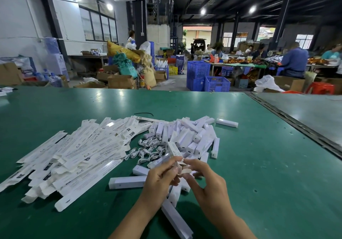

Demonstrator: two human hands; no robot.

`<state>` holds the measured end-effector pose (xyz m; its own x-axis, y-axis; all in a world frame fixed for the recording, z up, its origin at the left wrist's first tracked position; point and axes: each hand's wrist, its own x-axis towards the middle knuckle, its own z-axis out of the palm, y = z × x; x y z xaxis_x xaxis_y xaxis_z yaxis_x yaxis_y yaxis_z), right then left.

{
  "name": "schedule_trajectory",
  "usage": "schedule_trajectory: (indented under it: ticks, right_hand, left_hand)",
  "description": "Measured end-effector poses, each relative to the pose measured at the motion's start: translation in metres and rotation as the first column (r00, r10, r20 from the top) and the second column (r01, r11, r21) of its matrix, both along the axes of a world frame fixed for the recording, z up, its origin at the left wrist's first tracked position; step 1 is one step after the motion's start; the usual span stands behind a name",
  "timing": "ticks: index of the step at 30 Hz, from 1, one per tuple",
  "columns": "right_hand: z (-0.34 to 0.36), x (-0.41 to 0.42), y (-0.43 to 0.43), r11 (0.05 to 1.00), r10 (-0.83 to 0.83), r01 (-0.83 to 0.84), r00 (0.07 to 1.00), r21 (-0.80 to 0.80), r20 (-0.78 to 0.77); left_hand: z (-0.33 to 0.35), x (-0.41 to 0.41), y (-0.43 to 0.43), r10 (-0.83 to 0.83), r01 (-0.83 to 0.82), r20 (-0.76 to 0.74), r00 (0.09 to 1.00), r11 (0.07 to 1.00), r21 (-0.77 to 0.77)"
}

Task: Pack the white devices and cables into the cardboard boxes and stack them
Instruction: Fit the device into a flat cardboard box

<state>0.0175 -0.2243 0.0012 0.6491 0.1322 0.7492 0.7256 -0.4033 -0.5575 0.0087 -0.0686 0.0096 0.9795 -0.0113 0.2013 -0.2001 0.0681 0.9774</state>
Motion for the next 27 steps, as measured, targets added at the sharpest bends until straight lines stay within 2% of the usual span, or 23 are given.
schedule_trajectory:
  ticks: [9, 12, 16, 21, 27]
  right_hand:
    - [-0.006, 0.003, 0.000, 0.998, -0.056, 0.054, 0.996, 0.025, 0.076]
    - [-0.004, 0.004, 0.000, 0.997, -0.083, 0.083, 0.989, 0.006, 0.126]
    - [-0.002, 0.003, 0.001, 0.995, -0.100, 0.101, 0.985, 0.000, 0.139]
    - [0.000, 0.003, 0.000, 0.998, -0.063, 0.067, 0.987, -0.017, 0.145]
    - [0.000, 0.006, -0.007, 0.998, 0.040, -0.039, 0.999, 0.040, -0.016]
  left_hand:
    - [-0.005, 0.003, 0.002, -0.004, 0.004, -0.004, 1.000, 1.000, 0.021]
    - [-0.005, 0.002, 0.002, -0.070, 0.068, -0.035, 0.997, 0.997, -0.043]
    - [-0.004, 0.001, 0.000, -0.070, 0.068, -0.015, 0.997, 0.994, -0.089]
    - [-0.008, 0.001, 0.000, -0.057, 0.057, 0.041, 0.998, 0.998, -0.011]
    - [-0.015, 0.004, 0.004, -0.057, 0.048, 0.062, 0.996, 0.990, 0.130]
